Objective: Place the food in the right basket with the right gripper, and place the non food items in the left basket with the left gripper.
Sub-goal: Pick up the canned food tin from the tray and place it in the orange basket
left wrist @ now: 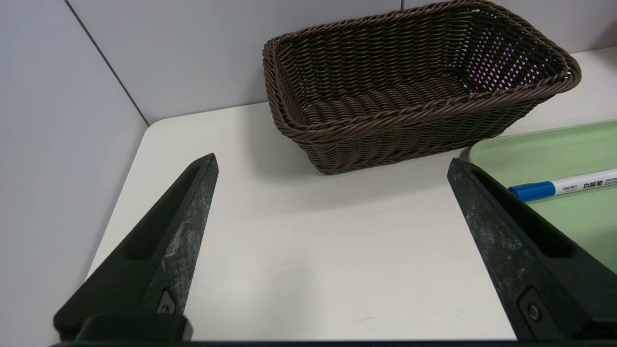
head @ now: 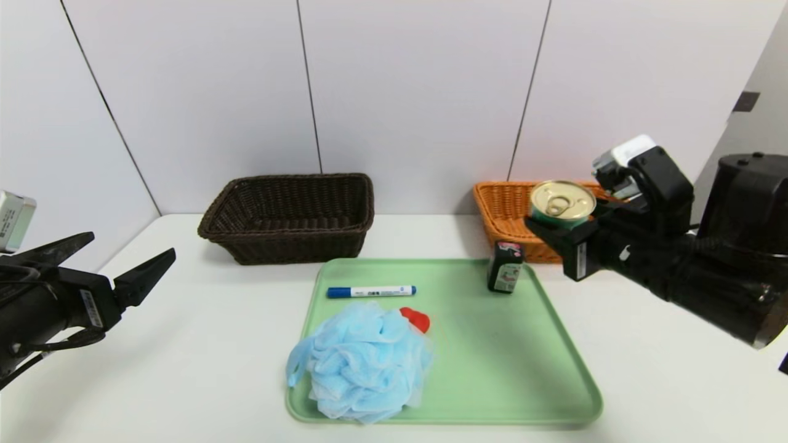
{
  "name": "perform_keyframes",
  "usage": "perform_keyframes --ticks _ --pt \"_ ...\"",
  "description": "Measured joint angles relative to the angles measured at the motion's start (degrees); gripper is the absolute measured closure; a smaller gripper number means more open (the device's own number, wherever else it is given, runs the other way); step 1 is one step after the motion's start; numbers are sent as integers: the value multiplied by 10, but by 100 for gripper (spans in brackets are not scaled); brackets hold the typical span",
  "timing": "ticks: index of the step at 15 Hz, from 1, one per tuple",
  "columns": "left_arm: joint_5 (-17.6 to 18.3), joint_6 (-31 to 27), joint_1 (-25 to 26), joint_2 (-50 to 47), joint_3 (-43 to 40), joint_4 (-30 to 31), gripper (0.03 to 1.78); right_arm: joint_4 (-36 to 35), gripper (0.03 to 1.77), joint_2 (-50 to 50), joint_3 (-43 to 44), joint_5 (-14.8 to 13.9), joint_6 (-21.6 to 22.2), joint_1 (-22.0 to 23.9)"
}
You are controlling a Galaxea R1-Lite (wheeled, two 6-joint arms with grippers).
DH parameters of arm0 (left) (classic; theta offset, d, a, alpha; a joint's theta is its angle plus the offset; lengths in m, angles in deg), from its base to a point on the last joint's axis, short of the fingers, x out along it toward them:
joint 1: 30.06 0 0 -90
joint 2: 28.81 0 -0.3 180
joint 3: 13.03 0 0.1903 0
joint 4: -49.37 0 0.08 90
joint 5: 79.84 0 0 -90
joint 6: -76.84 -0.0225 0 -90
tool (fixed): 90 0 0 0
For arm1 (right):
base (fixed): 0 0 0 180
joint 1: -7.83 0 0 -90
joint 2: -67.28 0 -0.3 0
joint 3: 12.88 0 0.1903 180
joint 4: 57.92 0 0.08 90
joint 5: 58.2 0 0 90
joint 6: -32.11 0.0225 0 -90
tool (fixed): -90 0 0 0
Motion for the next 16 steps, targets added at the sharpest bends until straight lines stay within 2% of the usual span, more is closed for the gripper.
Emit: perform_keyframes --ticks 4,8,16 --pt "-1 0 0 -9 -11 -1 12 60 81 -14 80 12 6 74" --pt "-1 0 0 -18 -17 -1 12 92 81 -70 161 20 13 130" --pt "-1 -1 0 -30 -27 -11 12 137 82 -193 244 18 31 201"
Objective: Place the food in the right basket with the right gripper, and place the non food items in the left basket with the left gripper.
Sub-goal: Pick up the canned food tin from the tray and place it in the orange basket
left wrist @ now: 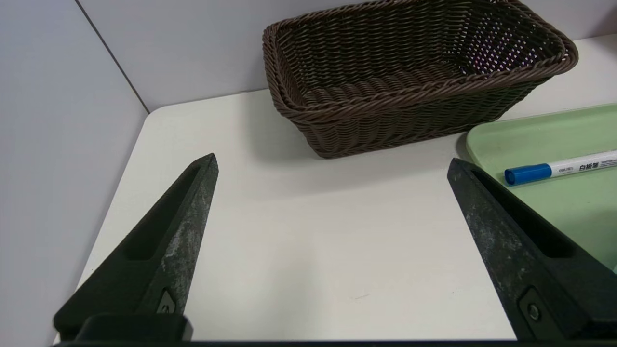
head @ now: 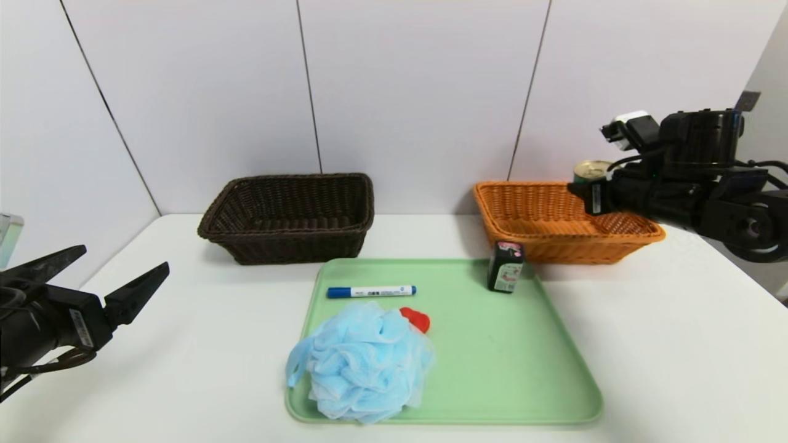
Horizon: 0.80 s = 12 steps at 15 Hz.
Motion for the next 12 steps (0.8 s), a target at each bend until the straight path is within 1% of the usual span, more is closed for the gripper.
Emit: perform_keyframes --ticks 7,9,12 --pt "0 0 0 -18 -11 -15 12 1 82 -95 49 -5 20 51" --pt "0 -1 0 -22 -15 -17 12 2 82 -116 73 -9 34 58" --pt "0 -4 0 -25 -17 -17 12 10 82 -140 105 -20 40 65"
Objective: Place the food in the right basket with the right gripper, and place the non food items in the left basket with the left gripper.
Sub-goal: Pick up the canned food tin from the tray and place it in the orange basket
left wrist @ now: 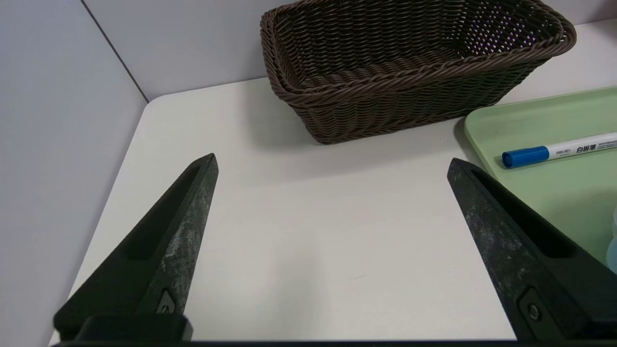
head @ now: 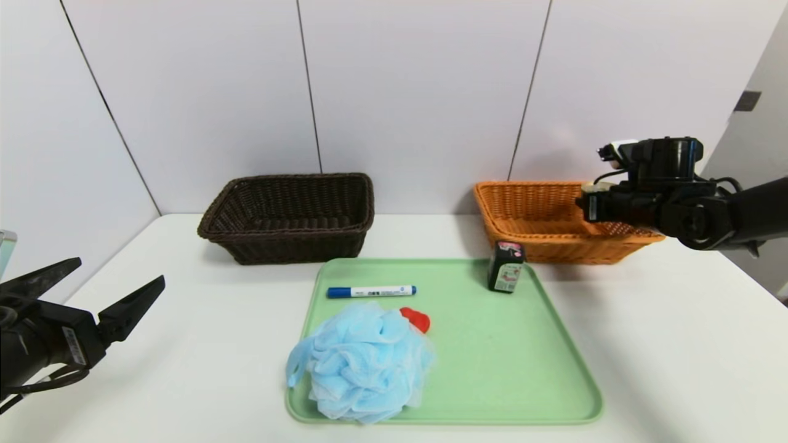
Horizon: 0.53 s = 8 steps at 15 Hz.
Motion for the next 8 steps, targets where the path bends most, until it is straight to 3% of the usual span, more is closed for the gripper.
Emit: perform_keyframes --ticks 8 --pt "1 0 0 -4 3 -1 12 -7 76 -20 18 1 9 2"
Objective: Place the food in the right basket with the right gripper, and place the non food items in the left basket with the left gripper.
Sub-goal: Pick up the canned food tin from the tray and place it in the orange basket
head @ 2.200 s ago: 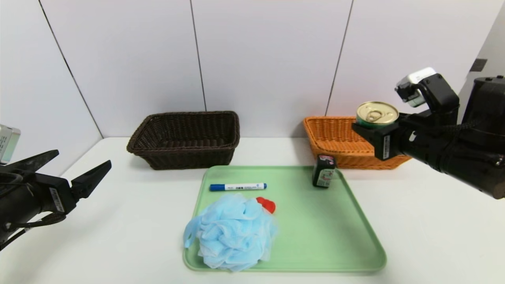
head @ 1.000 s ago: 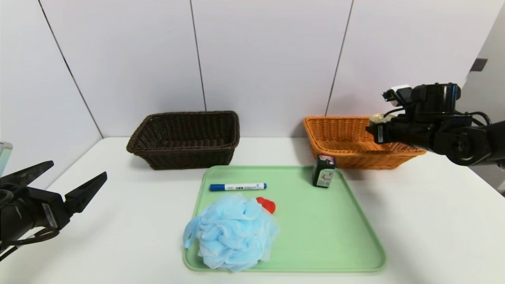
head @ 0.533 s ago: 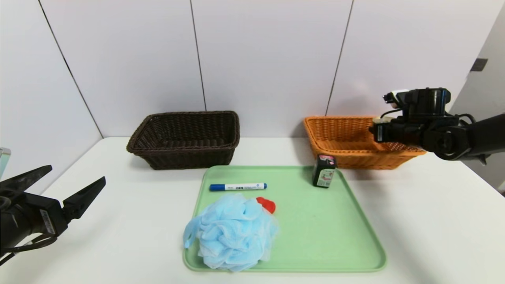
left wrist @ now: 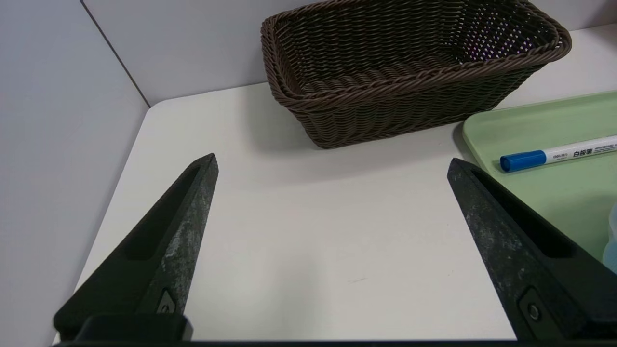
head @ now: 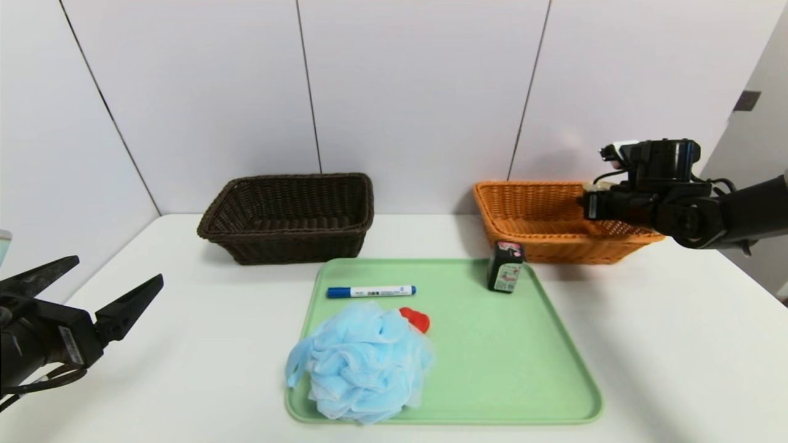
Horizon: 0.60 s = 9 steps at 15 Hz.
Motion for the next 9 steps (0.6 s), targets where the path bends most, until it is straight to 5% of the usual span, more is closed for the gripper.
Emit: perform_keyframes --ticks 9 --pt "-1 0 0 -2 2 0 12 -3 30 7 -4 2 0 -2"
